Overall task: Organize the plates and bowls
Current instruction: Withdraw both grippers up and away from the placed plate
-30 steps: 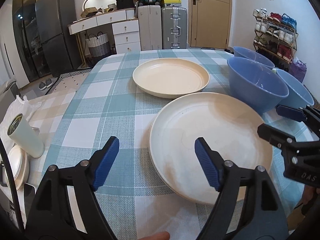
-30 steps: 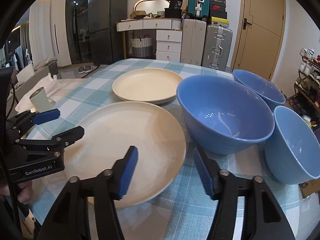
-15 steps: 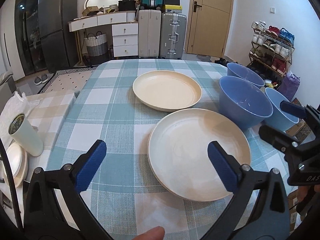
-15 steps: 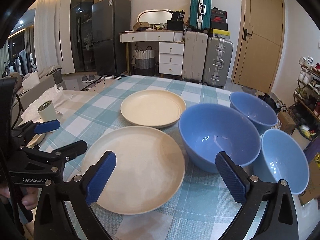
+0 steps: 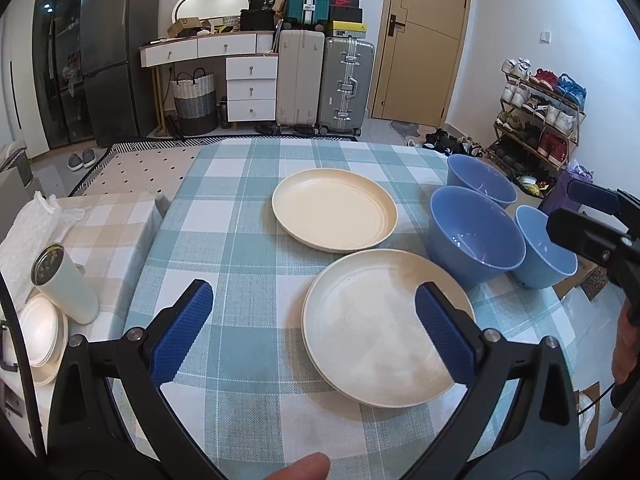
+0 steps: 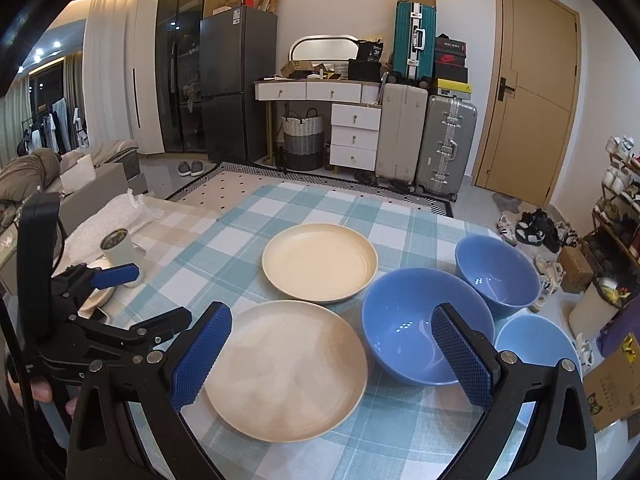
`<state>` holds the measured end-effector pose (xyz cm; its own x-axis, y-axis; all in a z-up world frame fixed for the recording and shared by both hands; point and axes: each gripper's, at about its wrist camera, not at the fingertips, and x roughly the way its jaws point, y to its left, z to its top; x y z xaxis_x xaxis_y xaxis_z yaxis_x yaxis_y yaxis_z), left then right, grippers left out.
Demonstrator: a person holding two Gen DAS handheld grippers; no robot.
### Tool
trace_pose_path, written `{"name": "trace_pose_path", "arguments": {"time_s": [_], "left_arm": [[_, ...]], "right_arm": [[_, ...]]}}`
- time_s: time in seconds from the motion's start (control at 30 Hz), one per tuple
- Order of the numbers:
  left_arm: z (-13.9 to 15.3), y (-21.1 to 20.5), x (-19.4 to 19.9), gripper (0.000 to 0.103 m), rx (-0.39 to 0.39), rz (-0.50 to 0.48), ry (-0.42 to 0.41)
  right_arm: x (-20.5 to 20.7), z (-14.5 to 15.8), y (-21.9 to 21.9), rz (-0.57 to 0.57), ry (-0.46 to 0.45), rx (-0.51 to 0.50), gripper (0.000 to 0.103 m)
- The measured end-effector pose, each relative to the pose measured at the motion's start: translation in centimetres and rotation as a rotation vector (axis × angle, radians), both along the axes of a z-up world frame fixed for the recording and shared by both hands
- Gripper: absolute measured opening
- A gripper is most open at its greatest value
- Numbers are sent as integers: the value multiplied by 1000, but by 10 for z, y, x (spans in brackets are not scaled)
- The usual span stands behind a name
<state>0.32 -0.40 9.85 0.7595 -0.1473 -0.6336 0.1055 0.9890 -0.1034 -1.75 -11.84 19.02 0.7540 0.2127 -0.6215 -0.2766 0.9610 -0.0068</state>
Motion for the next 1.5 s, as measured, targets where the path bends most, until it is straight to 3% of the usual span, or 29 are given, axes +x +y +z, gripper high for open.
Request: {"name": "trace_pose_path", "arguments": {"time_s": [0.4,0.77,1.5], "left_arm": [[29,12,22,101,-21,1,14],[25,19,61,101,-31,30,55],[2,31,142,101,-21,73,37]], "right_arm": [[44,27,-5,-24,93,53,102],[86,17,-3,-7,161,50,102],[175,-17,-5,-2,235,4,102]]}}
